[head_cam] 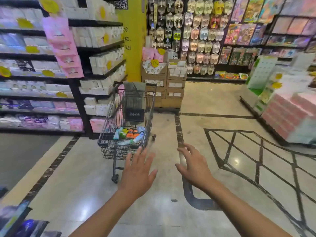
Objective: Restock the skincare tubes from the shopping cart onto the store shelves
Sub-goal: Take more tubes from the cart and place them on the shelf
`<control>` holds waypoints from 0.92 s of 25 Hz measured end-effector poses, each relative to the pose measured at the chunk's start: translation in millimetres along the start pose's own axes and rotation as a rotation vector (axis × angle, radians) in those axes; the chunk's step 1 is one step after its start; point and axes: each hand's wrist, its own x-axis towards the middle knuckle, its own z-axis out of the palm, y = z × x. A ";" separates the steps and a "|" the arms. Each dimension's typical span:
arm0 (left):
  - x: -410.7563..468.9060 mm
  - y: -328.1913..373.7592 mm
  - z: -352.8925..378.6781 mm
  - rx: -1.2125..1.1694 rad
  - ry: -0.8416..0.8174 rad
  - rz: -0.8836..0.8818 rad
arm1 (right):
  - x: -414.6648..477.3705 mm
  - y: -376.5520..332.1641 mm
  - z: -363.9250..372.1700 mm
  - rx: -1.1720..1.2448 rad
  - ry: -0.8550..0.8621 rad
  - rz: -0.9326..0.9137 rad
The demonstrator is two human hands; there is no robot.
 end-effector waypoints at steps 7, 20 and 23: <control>145.2 2.2 59.0 -0.027 -0.054 0.191 | 72.7 67.7 10.8 -0.056 0.009 0.198; 370.8 16.3 156.8 -0.039 -0.174 0.186 | 283.3 219.6 37.0 -0.069 -0.048 0.242; 410.5 15.7 172.6 -0.026 -0.226 0.129 | 336.8 248.2 42.4 -0.079 -0.104 0.202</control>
